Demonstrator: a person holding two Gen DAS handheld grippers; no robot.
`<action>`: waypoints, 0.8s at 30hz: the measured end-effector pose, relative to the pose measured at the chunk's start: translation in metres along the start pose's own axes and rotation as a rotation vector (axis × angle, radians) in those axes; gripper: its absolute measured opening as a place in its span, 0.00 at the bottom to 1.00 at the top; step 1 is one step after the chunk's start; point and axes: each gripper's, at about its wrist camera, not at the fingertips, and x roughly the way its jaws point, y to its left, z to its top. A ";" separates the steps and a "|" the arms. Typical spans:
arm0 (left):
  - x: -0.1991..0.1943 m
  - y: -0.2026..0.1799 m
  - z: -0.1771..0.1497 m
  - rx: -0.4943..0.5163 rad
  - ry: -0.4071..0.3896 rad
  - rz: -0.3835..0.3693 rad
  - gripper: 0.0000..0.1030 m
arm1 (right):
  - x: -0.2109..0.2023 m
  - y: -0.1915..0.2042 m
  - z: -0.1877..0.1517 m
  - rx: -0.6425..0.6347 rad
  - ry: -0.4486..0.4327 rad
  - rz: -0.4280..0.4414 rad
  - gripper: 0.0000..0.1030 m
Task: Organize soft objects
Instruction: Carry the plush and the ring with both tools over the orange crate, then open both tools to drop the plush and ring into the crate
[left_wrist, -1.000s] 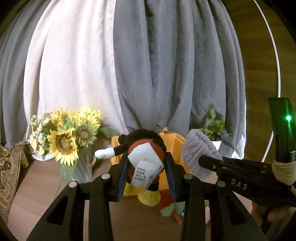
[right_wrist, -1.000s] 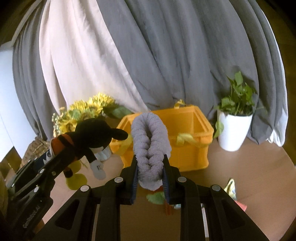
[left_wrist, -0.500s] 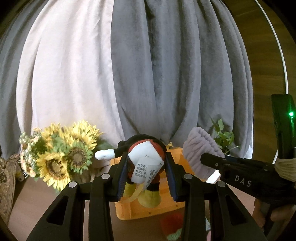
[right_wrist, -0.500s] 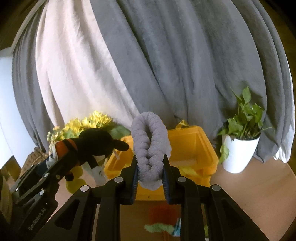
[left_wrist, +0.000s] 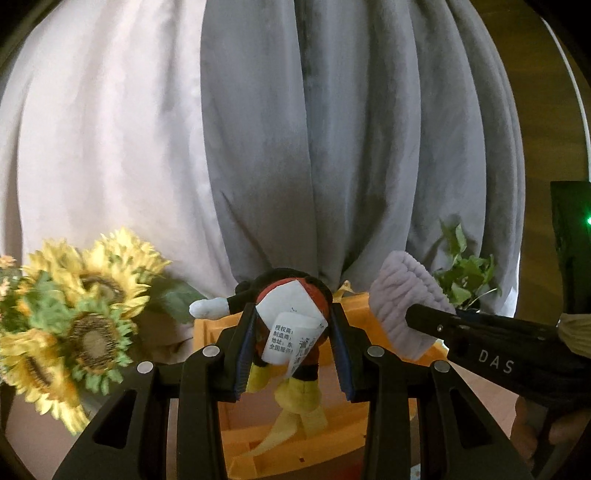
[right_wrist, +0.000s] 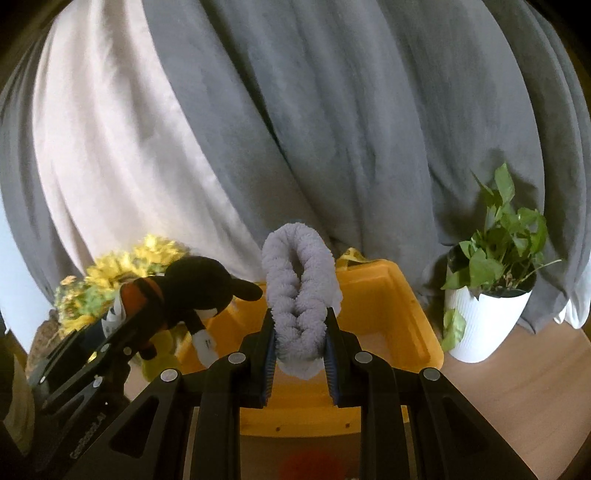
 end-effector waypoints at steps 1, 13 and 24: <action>0.010 0.001 -0.001 0.002 0.011 -0.003 0.36 | 0.005 -0.002 0.000 0.002 0.004 -0.008 0.23; 0.081 0.009 -0.024 0.003 0.131 -0.032 0.36 | 0.068 -0.022 -0.005 0.026 0.103 -0.057 0.23; 0.100 0.003 -0.032 0.047 0.182 -0.009 0.61 | 0.105 -0.036 -0.013 0.065 0.207 -0.093 0.40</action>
